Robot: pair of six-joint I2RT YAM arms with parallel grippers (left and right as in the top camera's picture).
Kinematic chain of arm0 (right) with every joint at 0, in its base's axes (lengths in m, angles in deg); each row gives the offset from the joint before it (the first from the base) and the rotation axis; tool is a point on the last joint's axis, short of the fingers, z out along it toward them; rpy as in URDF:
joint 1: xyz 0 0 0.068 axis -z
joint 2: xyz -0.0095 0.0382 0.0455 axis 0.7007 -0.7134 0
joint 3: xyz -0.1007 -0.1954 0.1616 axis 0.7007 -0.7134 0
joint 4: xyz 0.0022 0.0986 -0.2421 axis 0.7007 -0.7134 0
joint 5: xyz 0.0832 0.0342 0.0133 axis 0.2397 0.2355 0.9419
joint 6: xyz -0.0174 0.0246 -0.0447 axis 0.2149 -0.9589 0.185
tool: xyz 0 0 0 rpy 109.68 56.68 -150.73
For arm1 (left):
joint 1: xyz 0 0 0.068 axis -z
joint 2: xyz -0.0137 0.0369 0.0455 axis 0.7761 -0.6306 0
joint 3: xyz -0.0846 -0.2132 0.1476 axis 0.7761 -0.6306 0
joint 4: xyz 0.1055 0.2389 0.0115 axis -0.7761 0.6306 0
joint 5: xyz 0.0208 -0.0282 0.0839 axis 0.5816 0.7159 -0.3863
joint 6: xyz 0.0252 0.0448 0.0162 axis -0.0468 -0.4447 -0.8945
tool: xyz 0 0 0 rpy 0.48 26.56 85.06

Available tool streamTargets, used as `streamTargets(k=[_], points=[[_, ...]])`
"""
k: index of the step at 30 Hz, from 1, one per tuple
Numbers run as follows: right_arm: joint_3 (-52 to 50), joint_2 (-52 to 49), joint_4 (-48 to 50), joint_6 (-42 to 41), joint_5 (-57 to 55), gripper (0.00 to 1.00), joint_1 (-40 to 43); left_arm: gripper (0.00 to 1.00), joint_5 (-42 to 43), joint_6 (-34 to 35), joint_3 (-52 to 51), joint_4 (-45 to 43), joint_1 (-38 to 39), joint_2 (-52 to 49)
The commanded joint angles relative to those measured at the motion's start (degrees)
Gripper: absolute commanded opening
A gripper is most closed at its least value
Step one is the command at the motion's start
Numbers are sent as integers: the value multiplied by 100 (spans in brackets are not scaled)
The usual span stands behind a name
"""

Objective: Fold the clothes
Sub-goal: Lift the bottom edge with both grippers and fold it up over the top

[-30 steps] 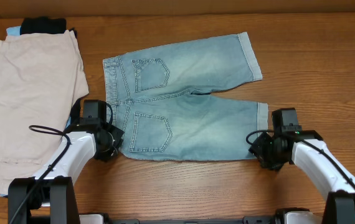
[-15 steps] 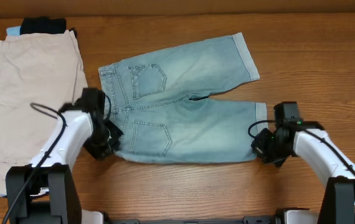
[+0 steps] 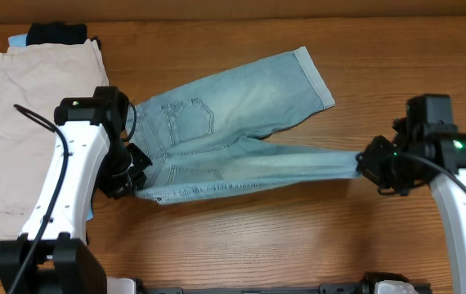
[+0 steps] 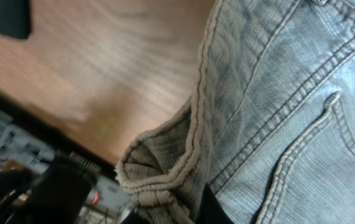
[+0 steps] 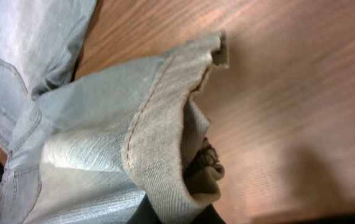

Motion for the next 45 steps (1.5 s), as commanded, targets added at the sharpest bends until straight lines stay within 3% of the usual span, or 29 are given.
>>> streamTargets(k=[1,6,12,19,27,41,44,45], points=[[188,483,-175,254,-706,4,151,4,-595,17,-52,227,-31,656],[190,922,-221,479,-702,4,151,4,-623,90,-271,404,-33,1792],[190,243,234,680,-654,4,149,4,-741,90,-780,17,-33,2017],[190,-994,1493,848,-616,4,144,4,-785,125,-1460,-1290,-37,1742],[190,-2249,2977,988,-184,4,15,4,-981,348,-1550,-2129,-37,1008],[192,-2973,5324,920,-407,4,-914,4,-1093,345,-1550,-3563,-37,-28],[192,-3226,5711,798,-404,6,-1027,13,-1130,345,-1550,-3781,-37,-114],[192,-3320,5855,798,-404,16,-1064,21,-1163,348,-1550,-3869,-37,-131]])
